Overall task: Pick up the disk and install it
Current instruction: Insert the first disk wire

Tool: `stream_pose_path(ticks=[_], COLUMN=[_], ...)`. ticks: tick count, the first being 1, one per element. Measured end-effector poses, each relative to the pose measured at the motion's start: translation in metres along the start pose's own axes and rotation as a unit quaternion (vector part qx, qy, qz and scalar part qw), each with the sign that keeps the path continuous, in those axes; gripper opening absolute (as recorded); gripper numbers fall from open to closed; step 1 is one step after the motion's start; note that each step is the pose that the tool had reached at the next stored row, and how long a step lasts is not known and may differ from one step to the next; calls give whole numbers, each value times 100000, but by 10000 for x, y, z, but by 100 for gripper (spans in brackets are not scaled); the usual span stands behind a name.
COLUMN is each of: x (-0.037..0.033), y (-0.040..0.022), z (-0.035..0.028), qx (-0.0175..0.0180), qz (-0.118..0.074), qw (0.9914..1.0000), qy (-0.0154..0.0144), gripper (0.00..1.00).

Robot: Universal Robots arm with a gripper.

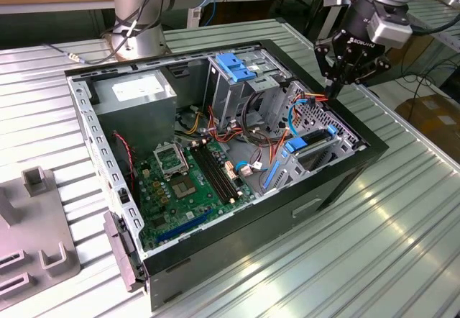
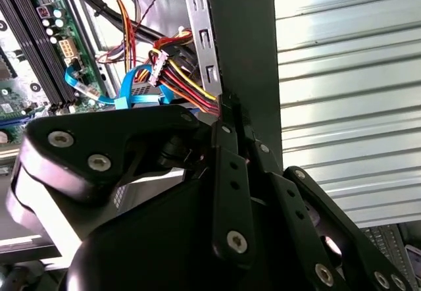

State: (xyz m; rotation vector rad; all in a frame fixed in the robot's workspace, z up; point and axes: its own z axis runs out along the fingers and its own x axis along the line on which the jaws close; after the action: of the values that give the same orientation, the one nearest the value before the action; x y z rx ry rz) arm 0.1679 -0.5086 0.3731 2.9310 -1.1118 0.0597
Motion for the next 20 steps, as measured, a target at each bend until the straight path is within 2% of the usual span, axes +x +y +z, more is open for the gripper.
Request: stream_pose_path(ticks=[5,8,12,14,17,19,20], x=[-1,-1,-1,-1,-1,-1,-1], y=[0,0,0,0,0,0,0], z=[2,4,6,8,11,12,13], qx=[-224,-416,-675,-816,-1042,-1176,-1274], qz=[3121,5126,7632,8954,11192,12485,13376], qw=[99951,99867,99705,99594,99364,99208,99090], qy=[119,239,409,503,648,737,803], gripper=[16,16,16,16,16,16,16])
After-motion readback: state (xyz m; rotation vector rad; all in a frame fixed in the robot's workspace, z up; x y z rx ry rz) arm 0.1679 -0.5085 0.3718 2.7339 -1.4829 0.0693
